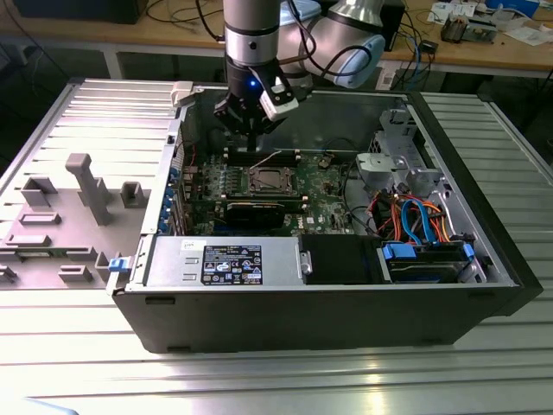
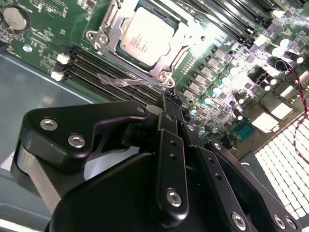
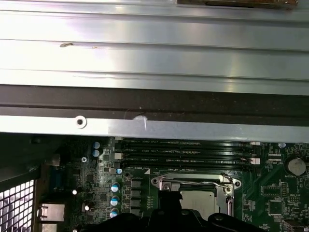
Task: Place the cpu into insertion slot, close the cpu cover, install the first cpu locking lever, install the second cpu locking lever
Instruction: 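Install the first cpu locking lever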
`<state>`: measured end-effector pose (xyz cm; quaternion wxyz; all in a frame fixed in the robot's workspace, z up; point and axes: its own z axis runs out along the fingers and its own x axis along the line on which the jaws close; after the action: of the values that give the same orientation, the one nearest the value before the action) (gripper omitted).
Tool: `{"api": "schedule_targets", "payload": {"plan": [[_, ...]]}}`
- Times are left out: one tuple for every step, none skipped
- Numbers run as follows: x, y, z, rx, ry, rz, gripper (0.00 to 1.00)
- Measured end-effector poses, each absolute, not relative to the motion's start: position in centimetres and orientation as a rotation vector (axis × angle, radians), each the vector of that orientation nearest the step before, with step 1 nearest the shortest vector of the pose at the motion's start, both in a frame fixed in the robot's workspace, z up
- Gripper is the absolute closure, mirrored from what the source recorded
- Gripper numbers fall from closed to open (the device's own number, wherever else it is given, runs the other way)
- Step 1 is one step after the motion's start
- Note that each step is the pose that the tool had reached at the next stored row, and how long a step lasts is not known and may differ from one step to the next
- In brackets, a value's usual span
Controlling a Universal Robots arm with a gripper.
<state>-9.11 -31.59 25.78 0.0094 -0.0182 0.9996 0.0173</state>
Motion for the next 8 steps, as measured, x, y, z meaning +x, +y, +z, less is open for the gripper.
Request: {"api": "schedule_targets", "payload": {"plan": [[-9.10, -31.59, 25.78, -0.056, 3.122, 0.054, 0.89], [-9.10, -31.58, 25.78, -0.054, 3.122, 0.054, 0.89], [-9.10, -31.58, 25.78, -0.054, 3.122, 0.054, 0.89], [-9.09, -31.58, 25.78, -0.054, 3.122, 0.054, 0.89], [-9.09, -31.58, 25.78, -0.054, 3.122, 0.054, 0.89], [-9.09, -31.58, 25.78, -0.054, 3.122, 0.054, 0.89], [-9.09, -31.58, 25.78, -0.054, 3.122, 0.054, 0.89], [-9.09, -31.58, 25.78, -0.054, 3.122, 0.054, 0.89]]}}
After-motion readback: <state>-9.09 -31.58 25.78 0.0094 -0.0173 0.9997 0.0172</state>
